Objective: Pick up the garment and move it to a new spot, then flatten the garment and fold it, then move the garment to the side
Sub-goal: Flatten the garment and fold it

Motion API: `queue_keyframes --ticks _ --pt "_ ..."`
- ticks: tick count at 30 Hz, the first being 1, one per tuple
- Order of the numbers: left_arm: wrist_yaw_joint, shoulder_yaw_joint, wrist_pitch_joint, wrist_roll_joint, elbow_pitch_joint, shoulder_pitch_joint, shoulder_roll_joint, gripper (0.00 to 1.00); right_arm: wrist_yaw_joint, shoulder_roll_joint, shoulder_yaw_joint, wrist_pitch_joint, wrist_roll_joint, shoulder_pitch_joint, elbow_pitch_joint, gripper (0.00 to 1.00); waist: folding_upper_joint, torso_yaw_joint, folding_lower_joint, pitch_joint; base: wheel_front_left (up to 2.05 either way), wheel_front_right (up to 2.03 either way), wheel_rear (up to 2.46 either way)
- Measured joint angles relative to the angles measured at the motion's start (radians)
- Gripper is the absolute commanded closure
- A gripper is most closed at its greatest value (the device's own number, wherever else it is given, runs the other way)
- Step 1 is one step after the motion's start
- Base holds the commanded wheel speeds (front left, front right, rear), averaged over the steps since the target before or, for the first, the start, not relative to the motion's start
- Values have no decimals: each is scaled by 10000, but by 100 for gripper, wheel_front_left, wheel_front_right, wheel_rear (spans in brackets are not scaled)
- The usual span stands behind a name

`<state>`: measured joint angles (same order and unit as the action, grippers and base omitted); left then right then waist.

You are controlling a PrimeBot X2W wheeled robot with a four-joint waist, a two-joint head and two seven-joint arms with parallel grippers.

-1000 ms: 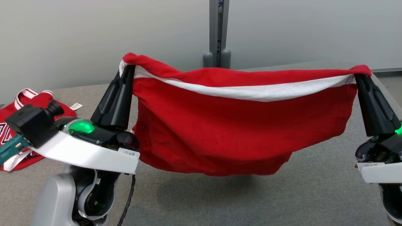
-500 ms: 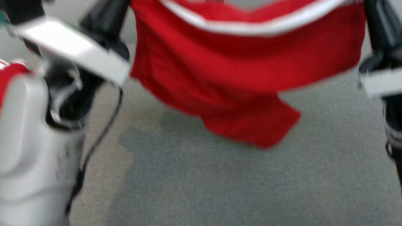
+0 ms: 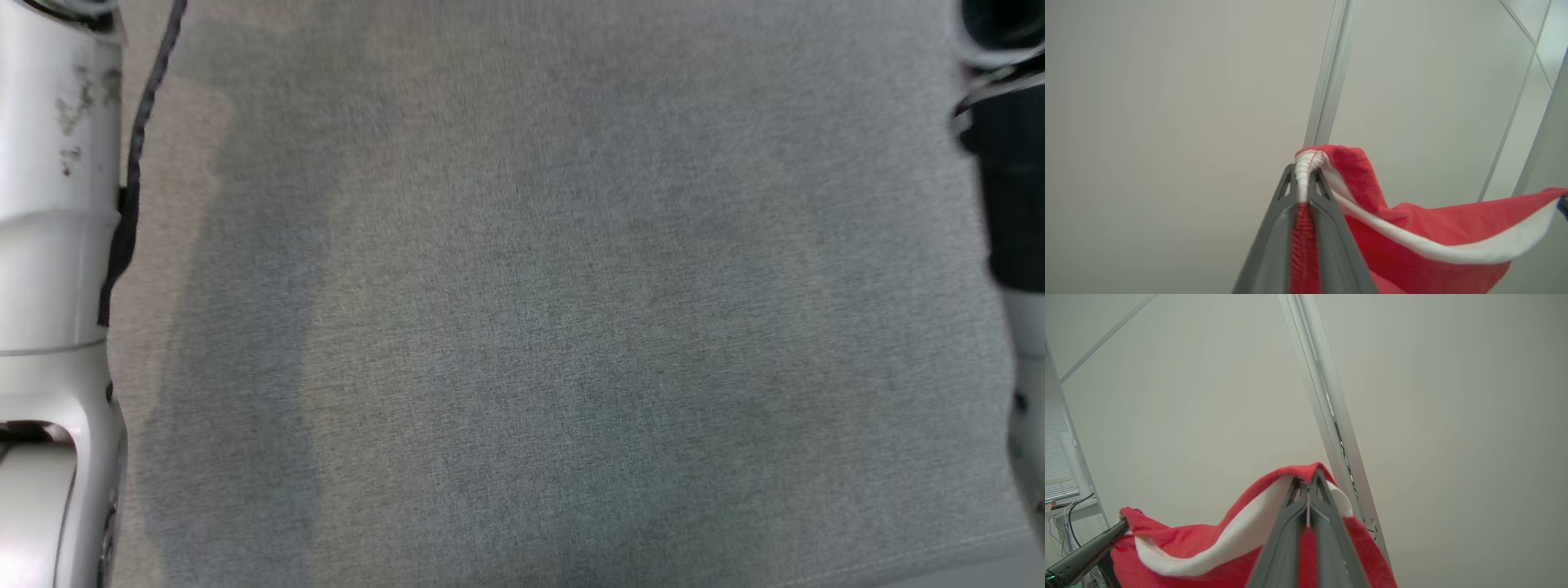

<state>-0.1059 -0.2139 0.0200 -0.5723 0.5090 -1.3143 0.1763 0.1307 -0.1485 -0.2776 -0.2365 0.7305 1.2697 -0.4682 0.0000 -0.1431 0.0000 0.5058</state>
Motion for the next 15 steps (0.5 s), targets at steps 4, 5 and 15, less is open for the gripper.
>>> queue_keyframes --ticks 4,5,15 --pt "-90 -98 686 -56 1430 576 56 100 -2 161 -876 -169 307 -627 -686 100 0 -91 0 643 0 0 0" --pt "-136 -119 865 -117 1697 761 69 100 -2 128 -1026 -199 431 -835 -790 100 0 -107 0 757 0 0 0" --pt "-226 -961 1611 -1565 1463 2476 364 100 -2 -546 -1340 -251 953 -2799 489 100 0 1 0 597 0 0 0"
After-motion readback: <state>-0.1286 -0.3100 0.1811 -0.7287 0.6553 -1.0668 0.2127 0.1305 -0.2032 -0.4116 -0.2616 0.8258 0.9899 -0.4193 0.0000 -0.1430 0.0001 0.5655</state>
